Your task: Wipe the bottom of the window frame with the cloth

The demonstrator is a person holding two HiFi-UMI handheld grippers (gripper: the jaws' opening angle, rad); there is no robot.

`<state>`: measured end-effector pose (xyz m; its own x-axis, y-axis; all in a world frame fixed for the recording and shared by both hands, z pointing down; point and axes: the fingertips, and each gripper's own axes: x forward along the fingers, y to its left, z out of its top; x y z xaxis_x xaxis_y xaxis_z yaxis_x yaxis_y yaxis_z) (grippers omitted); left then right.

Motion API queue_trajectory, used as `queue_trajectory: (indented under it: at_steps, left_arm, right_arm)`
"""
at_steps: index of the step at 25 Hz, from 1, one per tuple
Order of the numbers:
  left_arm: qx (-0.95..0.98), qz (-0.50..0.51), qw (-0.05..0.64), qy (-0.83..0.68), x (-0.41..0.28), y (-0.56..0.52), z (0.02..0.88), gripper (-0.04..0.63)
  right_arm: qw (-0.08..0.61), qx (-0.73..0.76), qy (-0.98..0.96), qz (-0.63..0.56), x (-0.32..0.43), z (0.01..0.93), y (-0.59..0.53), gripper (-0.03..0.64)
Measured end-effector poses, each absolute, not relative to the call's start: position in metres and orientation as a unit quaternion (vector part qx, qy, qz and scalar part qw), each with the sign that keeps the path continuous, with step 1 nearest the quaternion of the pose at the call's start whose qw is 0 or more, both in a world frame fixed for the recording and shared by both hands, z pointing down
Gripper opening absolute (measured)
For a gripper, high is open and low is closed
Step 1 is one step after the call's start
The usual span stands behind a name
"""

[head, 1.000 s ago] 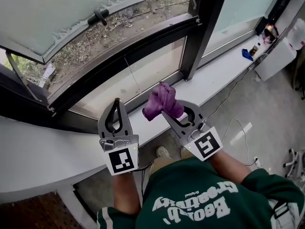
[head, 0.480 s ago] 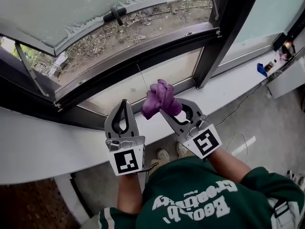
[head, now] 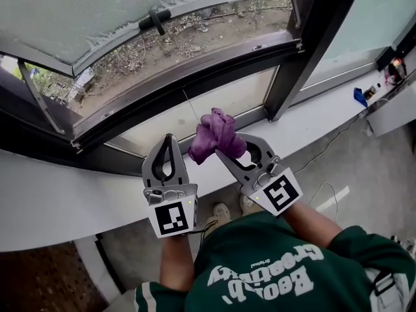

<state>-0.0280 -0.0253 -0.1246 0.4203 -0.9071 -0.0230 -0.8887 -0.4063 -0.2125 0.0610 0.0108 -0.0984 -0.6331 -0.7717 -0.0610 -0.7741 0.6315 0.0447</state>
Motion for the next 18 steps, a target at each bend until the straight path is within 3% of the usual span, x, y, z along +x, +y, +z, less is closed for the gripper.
queue_trajectory:
  at_steps: [9,18]
  left_arm:
    - [-0.842,-0.053,0.09,0.529,-0.01,-0.026,-0.12,0.008]
    - [-0.86,-0.102,0.069,0.495,0.022,-0.02,-0.079,0.008]
  right_arm:
    - [0.026,-0.426,0.904,0.023,0.073,-0.096,0.011,0.107]
    - [0.094,-0.407,0.907,-0.058,0.091,-0.051,0.008,0.106]
